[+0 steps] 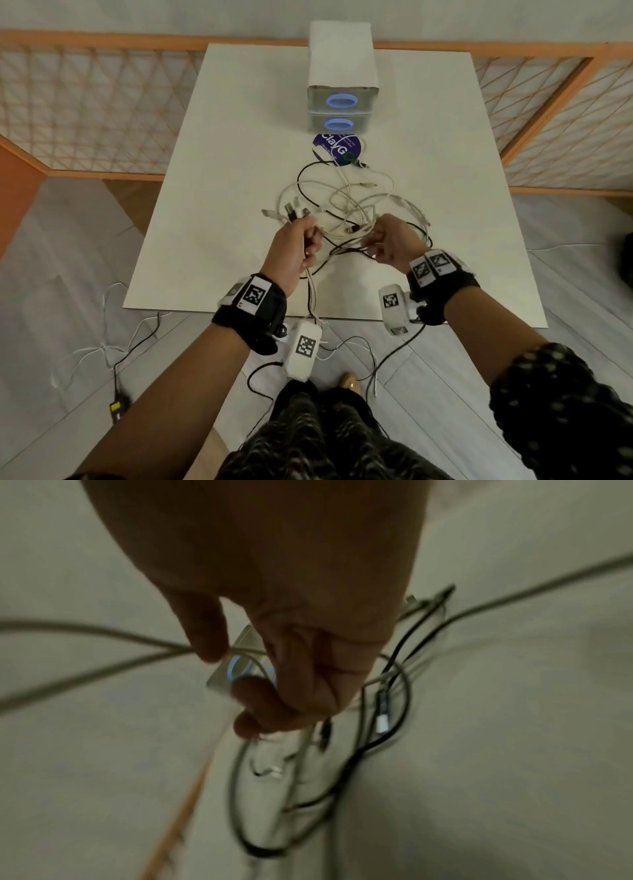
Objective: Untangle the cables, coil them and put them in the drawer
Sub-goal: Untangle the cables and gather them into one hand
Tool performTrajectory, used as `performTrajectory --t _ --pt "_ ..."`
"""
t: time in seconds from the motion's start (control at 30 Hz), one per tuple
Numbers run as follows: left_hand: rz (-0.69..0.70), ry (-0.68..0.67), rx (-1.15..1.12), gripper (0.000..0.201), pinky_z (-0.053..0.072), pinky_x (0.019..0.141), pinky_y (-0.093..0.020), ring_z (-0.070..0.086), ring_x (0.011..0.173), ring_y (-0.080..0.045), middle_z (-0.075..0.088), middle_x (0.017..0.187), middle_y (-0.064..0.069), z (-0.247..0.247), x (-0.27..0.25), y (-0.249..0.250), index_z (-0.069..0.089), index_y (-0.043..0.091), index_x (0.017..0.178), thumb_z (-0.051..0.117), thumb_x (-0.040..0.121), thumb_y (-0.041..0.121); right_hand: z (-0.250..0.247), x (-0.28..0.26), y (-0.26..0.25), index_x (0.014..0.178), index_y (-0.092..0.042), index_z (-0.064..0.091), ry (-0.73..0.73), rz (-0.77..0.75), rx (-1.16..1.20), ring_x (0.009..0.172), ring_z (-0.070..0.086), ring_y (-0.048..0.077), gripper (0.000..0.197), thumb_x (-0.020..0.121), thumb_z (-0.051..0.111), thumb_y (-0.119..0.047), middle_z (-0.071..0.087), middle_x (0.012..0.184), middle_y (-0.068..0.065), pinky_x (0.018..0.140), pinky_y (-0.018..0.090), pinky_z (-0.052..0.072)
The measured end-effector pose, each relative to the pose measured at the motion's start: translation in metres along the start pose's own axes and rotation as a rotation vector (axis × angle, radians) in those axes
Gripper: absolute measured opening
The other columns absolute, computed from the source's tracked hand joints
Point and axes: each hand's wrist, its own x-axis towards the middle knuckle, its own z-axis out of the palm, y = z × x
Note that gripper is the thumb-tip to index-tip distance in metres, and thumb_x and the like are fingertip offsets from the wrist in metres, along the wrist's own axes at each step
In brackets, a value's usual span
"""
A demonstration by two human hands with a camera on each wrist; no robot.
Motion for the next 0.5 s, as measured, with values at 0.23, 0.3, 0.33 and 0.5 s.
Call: performTrajectory --t 0.23,0.3,0.33,0.5 --pt "0.048 0.096 0.189 0.03 0.023 0.039 -0.017 0.041 0.051 -0.011 0.049 0.055 0.004 0.006 0.003 -0.009 0.037 0.019 0.061 0.045 0.09 0.018 0.007 -0.019 -0.017 0.084 -0.002 0.058 -0.114 -0.059 0.611 0.061 0.065 0.023 0.038 0.091 0.025 -0.019 0.067 0.064 0.011 0.063 0.029 0.054" --pt "0.07 0.149 0.164 0.03 0.023 0.039 -0.018 0.04 0.05 -0.01 0.05 0.057 0.004 0.001 0.004 -0.012 0.04 0.019 0.061 0.046 0.091 0.019 0.004 -0.023 -0.019 0.081 -0.003 0.056 -0.053 -0.071 0.626 0.053 0.061 0.017 0.032 0.094 0.031 -0.018 0.061 0.058 0.006 0.057 0.028 0.054" --pt "0.089 0.181 0.152 0.03 0.024 0.04 -0.018 0.042 0.05 -0.01 0.052 0.058 0.004 -0.001 0.004 -0.013 0.043 0.019 0.062 0.047 0.091 0.021 0.003 -0.025 -0.018 0.08 -0.004 0.055 -0.039 -0.074 0.559 0.049 0.059 0.014 0.029 0.096 0.034 -0.016 0.058 0.057 0.005 0.053 0.025 0.055" --pt "0.161 0.262 0.05 0.033 0.033 0.057 -0.024 0.063 0.062 -0.007 0.068 0.068 0.001 0.01 0.002 -0.017 0.053 0.024 0.059 0.047 0.092 0.026 0.013 -0.038 0.002 0.083 0.001 0.059 -0.045 -0.08 0.094 0.047 0.06 0.014 0.016 0.093 0.047 -0.004 0.054 0.067 0.014 0.05 0.025 0.057"
